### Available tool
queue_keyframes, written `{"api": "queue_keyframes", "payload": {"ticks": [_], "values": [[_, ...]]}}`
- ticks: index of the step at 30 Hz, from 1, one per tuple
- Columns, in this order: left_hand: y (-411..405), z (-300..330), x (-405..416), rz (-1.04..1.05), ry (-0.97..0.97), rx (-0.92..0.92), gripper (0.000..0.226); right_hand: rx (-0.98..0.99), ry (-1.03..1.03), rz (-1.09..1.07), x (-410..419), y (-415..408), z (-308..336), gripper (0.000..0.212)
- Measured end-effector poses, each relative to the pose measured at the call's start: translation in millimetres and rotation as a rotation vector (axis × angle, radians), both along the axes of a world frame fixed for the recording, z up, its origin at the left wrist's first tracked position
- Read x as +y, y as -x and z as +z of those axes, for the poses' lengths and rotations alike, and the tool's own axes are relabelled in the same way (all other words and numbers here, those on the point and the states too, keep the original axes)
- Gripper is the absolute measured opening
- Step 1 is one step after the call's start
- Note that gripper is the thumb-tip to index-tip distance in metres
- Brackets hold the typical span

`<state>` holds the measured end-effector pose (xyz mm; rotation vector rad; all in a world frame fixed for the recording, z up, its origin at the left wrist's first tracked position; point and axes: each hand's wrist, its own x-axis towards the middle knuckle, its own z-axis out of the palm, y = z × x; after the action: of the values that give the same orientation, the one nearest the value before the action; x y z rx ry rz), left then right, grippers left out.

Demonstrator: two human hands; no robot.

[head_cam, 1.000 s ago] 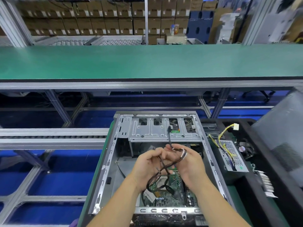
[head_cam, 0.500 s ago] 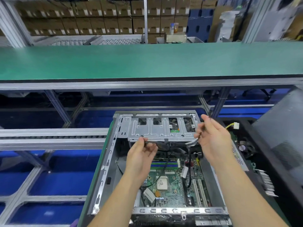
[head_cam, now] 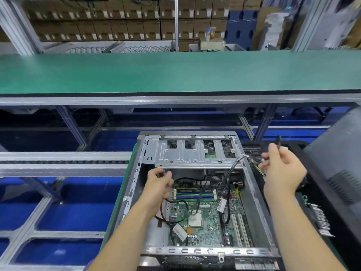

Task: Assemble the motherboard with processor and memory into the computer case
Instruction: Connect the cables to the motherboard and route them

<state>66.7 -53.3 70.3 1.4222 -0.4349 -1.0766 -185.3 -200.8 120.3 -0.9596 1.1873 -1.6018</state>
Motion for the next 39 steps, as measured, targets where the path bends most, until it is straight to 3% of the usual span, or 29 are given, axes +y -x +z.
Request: {"api": "queue_keyframes", "payload": {"ticks": [3,7,12,17,19,22,24,28,34,39], "values": [[12.8,-3.6,-2.3,-0.252,-0.113,-0.369,0.015,0.005,-0.009,0.082,-6.6,-4.0,-3.9,0.009],[37.4,0.4,-12.0,-0.420,-0.040,-0.547,0.010,-0.022,-0.073,0.161,-3.5,-15.2,-24.0,0.022],[45.0,-2.0,-16.2,-0.390,0.055,-0.330,0.007,0.068,-0.058,0.207,-3.0,-16.5,-32.9,0.016],[50.8,-9.7,-19.1,-0.464,0.006,-0.207,0.030,0.105,-0.085,0.205,-3.8,-14.4,-34.3,0.018],[52.5,-12.1,-21.7,-0.482,-0.016,-0.185,0.029,0.244,-0.042,0.208,-1.0,-17.6,-36.3,0.017],[53.4,-14.2,-24.6,-0.531,-0.060,-0.294,0.019,0.452,0.023,0.263,5.6,-27.1,-37.5,0.021],[54.6,-15.8,-22.7,-0.627,-0.103,-0.441,0.015,0.455,0.028,0.269,6.8,-28.5,-36.2,0.022],[60.4,-14.2,-22.1,-0.720,-0.149,-0.432,0.018,0.417,0.038,0.257,5.9,-24.6,-34.5,0.021],[69.8,-24.4,-24.0,-0.810,-0.176,-0.594,0.029,0.430,0.035,0.257,6.4,-24.9,-33.6,0.020],[60.8,-22.2,-25.1,-0.703,-0.113,-0.426,0.026,0.400,0.024,0.266,7.3,-23.5,-31.5,0.021]]}}
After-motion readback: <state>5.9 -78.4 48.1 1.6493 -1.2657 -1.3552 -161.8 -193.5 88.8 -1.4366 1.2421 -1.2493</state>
